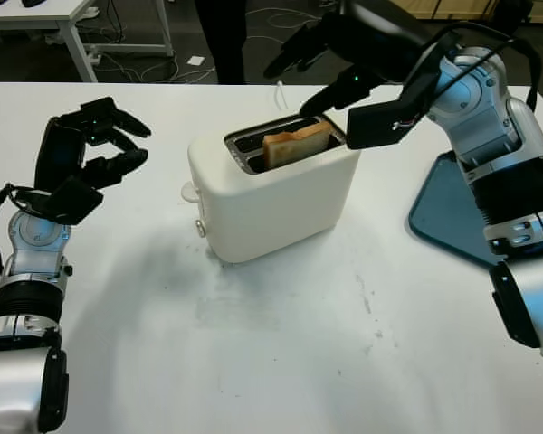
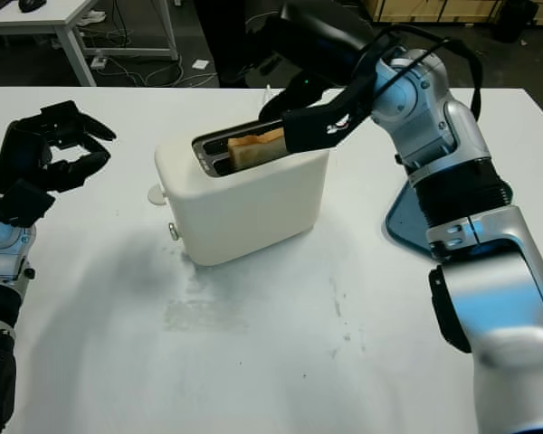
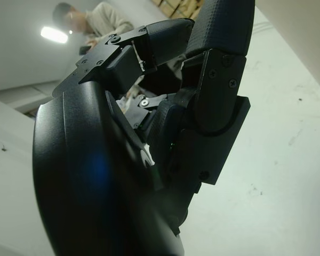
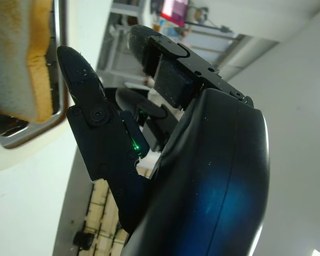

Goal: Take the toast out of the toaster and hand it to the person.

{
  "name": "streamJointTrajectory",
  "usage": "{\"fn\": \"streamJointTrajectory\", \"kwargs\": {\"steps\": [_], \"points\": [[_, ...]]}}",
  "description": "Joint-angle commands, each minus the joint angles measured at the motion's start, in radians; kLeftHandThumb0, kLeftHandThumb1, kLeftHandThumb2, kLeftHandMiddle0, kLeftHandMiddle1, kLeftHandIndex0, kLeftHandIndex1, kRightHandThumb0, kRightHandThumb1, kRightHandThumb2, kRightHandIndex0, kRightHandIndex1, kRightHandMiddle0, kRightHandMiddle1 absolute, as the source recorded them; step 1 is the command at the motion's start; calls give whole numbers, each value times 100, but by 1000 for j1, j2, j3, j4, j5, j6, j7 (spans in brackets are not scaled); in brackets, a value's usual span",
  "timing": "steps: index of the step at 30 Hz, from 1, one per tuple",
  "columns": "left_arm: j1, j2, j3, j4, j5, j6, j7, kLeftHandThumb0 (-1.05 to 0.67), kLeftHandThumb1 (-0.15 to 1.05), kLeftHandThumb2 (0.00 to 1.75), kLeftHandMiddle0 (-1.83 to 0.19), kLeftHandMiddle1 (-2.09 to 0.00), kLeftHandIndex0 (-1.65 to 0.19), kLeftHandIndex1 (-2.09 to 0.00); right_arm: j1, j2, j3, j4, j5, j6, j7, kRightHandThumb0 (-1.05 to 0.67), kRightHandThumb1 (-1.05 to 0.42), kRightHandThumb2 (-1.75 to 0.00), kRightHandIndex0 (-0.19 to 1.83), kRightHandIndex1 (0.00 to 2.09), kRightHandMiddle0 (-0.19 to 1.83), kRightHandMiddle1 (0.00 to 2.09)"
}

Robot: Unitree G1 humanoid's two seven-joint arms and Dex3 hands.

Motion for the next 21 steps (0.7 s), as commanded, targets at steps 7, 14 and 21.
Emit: {"fn": "streamJointTrajectory", "kwargs": {"steps": [7,14,21], "points": [[11,0,6,-5,-6,-6,1,-105,92,25,-82,-115,-77,-101,-1,2,21,7,-22,20,24,-47,-67,0,71,63,92,1],[10,-2,7,-3,-11,-5,-3,-105,92,25,-83,-115,-77,-100,2,20,49,65,-41,-6,2,-56,-65,0,71,82,95,2],[7,-2,5,8,-10,-14,-8,-105,92,25,-83,-114,-77,-99,13,21,75,85,-63,-30,-11,-48,-63,0,72,96,96,2]]}}
